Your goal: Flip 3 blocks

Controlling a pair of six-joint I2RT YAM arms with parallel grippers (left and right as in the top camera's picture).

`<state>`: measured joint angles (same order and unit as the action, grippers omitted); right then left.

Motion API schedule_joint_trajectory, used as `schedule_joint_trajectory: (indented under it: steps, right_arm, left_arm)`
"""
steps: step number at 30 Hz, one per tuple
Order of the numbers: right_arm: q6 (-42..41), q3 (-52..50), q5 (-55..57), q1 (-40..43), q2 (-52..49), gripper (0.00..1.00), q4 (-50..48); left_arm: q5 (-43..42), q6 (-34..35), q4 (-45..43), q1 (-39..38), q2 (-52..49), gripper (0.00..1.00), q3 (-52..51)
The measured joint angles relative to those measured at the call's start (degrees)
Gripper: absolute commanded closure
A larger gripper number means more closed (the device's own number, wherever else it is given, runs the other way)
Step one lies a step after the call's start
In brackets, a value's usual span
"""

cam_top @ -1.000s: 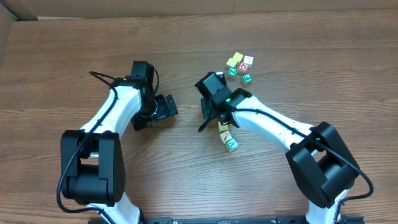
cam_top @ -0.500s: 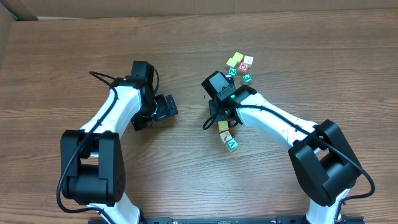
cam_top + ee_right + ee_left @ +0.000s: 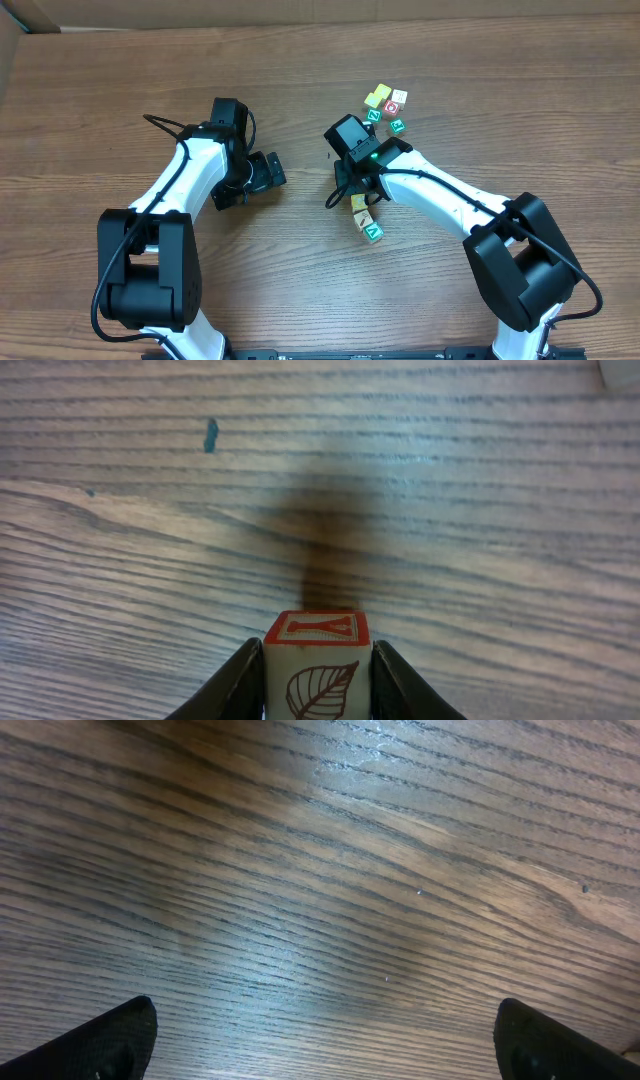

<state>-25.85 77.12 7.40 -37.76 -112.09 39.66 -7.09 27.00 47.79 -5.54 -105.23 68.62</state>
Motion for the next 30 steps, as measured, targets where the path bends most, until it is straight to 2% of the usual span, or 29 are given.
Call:
schedule_joint_trajectory:
  steps: [17,25,30]
  right_arm:
    - [-2.5,0.0,-1.5,0.0,0.0,0.67,2.8]
    - [-2.7,0.0,-2.2,-0.1,0.0,0.50,2.9]
    - [-2.7,0.0,-2.4,-0.1,0.0,0.47,2.8]
  left_arm:
    - [0.0,0.0,0.0,0.0,0.0,0.00,0.0]
    - [0.0,0.0,0.0,0.0,0.0,0.00,0.0]
    - [0.0,0.0,0.0,0.0,0.0,0.00,0.0]
